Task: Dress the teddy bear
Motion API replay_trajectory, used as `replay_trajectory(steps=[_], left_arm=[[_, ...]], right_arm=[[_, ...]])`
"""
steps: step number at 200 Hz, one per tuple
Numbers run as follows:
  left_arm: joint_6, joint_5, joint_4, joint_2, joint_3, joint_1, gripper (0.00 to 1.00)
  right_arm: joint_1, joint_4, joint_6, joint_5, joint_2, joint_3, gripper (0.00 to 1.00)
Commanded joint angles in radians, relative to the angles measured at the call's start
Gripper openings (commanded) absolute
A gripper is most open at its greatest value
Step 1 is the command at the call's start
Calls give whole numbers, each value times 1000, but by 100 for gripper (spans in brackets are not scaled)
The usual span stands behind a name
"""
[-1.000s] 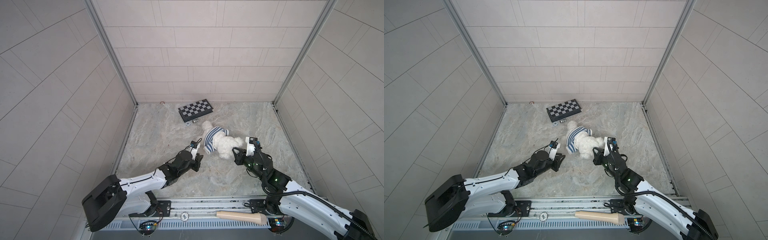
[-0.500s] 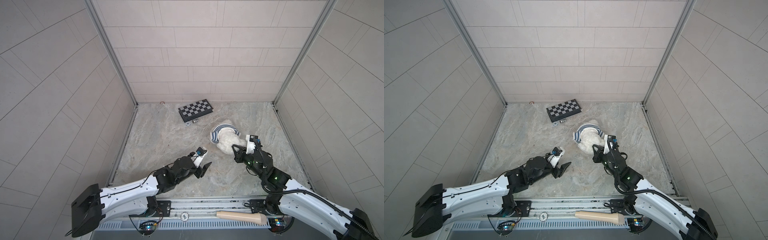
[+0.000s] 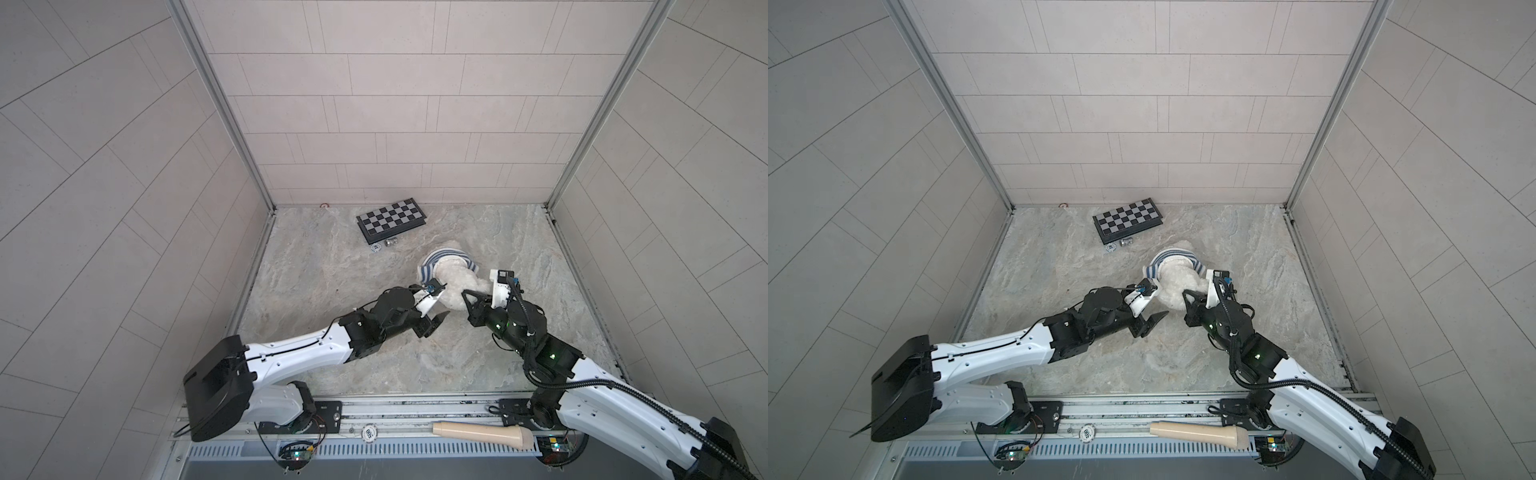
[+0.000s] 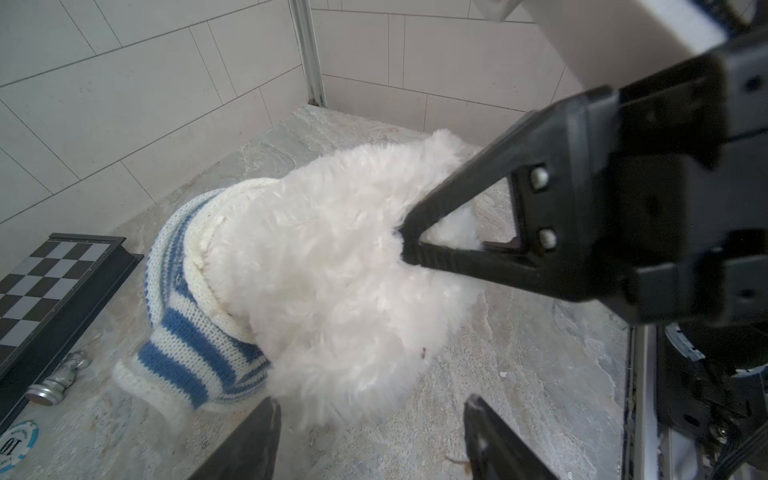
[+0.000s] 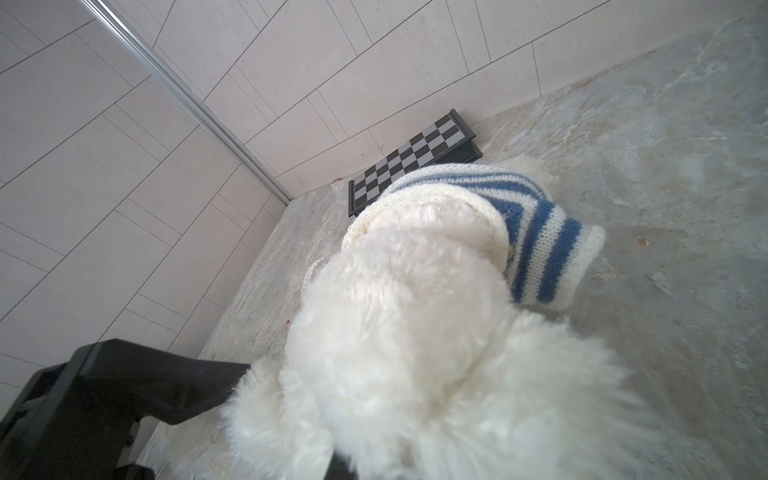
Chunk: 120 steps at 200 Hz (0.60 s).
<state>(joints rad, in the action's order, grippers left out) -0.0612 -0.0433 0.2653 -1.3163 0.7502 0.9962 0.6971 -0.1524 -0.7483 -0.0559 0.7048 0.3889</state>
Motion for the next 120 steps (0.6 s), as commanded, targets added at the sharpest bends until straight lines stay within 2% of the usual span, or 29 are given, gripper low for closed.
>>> replay_trajectory(steps=[1, 64, 120], left_arm=[[-14, -55, 51, -35, 43, -32, 72], [-29, -100, 32, -98, 84, -36, 57], [-30, -104, 14, -97, 74, -36, 21]], right_arm=[[-4, -32, 4, 10, -19, 35, 0], [-5, -24, 7, 9, -21, 28, 0], [-14, -16, 5, 8, -22, 25, 0]])
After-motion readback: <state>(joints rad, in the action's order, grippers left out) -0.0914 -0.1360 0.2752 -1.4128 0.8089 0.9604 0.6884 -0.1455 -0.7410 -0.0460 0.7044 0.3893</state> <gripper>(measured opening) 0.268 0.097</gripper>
